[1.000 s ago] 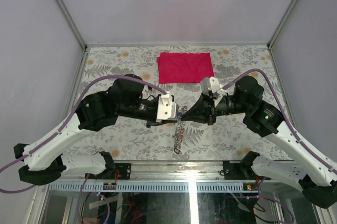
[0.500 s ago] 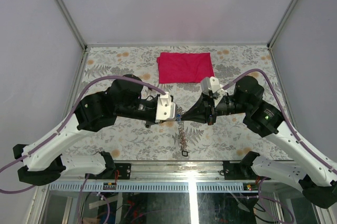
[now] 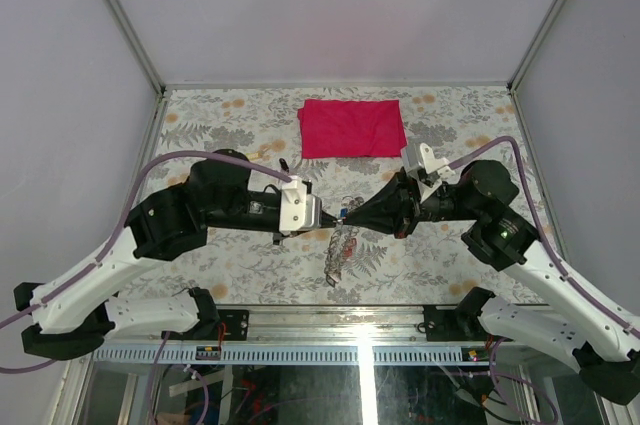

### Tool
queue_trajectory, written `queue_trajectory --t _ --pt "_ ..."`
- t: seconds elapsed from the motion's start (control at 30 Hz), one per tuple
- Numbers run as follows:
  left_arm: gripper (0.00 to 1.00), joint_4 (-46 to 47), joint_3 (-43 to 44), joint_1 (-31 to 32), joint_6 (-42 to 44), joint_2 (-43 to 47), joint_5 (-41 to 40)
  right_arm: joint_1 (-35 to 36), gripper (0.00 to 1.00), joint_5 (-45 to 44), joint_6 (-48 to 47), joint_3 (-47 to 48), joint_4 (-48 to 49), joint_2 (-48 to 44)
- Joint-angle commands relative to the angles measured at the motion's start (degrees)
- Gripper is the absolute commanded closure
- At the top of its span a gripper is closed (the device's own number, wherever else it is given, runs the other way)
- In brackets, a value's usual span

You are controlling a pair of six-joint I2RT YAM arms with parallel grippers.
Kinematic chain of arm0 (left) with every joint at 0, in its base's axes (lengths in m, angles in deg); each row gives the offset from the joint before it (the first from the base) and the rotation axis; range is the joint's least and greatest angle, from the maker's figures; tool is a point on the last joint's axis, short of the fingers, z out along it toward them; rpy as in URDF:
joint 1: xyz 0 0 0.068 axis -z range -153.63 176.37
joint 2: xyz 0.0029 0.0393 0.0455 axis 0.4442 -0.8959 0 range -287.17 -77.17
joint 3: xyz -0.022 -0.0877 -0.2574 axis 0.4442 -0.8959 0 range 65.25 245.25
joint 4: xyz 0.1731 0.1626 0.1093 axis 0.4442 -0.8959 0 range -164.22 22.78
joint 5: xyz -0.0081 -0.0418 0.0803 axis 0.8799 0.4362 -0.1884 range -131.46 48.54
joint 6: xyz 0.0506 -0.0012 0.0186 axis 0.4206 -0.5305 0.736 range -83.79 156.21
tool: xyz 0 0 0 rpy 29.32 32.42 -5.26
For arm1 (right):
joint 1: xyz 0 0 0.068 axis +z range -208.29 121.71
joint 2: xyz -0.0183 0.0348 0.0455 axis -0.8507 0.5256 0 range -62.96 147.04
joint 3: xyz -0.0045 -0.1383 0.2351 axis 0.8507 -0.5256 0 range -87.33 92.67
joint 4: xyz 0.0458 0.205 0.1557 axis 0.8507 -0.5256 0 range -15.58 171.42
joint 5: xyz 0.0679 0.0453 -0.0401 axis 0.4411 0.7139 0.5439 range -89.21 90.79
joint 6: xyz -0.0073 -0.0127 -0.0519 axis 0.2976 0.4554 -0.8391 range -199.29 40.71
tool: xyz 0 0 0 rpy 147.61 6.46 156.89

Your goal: Put the keys on the keyring

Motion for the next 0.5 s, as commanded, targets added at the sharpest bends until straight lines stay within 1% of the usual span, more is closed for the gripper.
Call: queue_trajectory --t 0.0,0.23,0.47 --pt "1.00 8.11 -3.83 0.06 -3.94 3.10 -2.81 0.19 1.00 -3.39 8.44 -1.88 20.39 -3.01" --pt "1.00 16.66 -8.51 0.05 -8.53 6.33 -5.63 0.27 1.00 -8.78 13.94 -6.71 32.73 -3.09" --pt "1.00 21.51 -11.01 0.00 -11.06 6.93 -6.18 0.16 1.00 -13.57 16.98 -9.17 40.16 -2.85"
